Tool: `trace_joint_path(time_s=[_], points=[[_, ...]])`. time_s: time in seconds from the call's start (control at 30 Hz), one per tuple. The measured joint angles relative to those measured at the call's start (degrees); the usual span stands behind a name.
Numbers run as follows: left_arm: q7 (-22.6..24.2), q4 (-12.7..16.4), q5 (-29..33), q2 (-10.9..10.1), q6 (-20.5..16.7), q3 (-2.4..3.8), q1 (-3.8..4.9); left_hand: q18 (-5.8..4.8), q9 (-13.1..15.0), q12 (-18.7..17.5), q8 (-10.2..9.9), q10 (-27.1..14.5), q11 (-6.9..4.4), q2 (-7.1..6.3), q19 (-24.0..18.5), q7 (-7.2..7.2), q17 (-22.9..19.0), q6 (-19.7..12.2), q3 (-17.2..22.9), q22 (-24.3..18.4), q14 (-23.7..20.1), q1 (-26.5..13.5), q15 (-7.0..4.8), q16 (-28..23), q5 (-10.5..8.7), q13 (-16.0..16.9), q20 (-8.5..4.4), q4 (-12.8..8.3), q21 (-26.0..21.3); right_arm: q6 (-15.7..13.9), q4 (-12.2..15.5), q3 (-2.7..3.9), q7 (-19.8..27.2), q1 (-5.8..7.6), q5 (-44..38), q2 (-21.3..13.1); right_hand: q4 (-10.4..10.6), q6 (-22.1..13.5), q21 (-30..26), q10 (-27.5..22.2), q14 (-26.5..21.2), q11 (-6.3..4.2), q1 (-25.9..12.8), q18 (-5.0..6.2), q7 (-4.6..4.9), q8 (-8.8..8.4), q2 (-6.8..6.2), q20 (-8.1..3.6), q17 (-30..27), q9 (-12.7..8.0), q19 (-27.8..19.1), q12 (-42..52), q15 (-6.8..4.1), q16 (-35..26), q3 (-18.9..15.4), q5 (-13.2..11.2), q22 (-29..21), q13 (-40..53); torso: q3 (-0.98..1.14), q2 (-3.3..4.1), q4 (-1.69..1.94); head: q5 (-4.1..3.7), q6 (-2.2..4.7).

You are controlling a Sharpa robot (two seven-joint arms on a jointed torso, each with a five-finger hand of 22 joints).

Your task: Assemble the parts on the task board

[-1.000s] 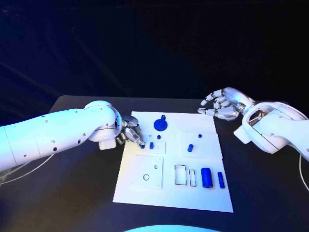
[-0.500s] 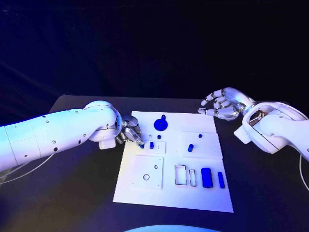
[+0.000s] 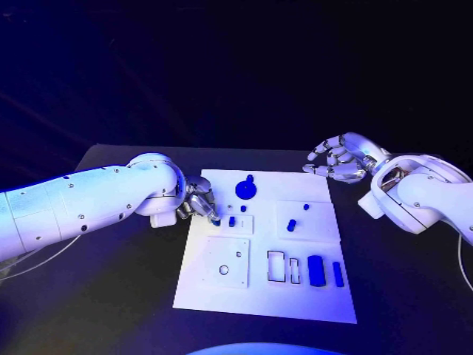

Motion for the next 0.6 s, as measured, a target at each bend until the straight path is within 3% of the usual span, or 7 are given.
trace_joint_path(time_s=[0.57, 0.6], points=[[-0.07, 0.65, -0.48, 0.1, 0.27, -0.05, -0.12, 0.0, 0.03, 0.2, 0.47, 0.61, -0.22, 0.03, 0.2, 0.06, 0.0, 0.11, 0.0, 0.61, 0.02, -0.42, -0.39, 0.22, 2.65, 0.36, -0.21, 0.0, 0.26, 0.11, -0.01, 0.0, -0.01, 0.0, -0.01, 0.04, 0.0, 0.0, 0.0, 0.0, 0.0, 0.0, 0.0, 0.0, 0.0, 0.0, 0.0, 0.0, 0.0, 0.0, 0.0, 0.0, 0.0, 0.0, 0.0, 0.0, -0.01, -0.01, 0.02, -0.01, -0.02, 0.05, -0.05], [-0.08, 0.65, -0.48, 0.14, 0.27, -0.05, -0.12, 0.0, 1.18, 0.2, 0.47, 0.62, -0.22, -0.04, 0.2, 0.1, 0.0, 0.15, 0.0, 0.61, 0.02, -0.49, -0.39, 0.22, 2.67, 0.36, -0.21, 0.0, 0.26, 0.11, -0.01, 0.0, -0.01, 0.0, -0.01, 0.04, 0.0, 0.0, 0.0, 0.0, 0.0, 0.0, 0.0, 0.0, 0.0, 0.0, 0.0, 0.0, -0.01, 0.0, 0.0, 0.0, 0.0, 0.0, 0.0, 0.0, -0.01, -0.01, 0.03, -0.01, -0.02, 0.05, -0.04]])
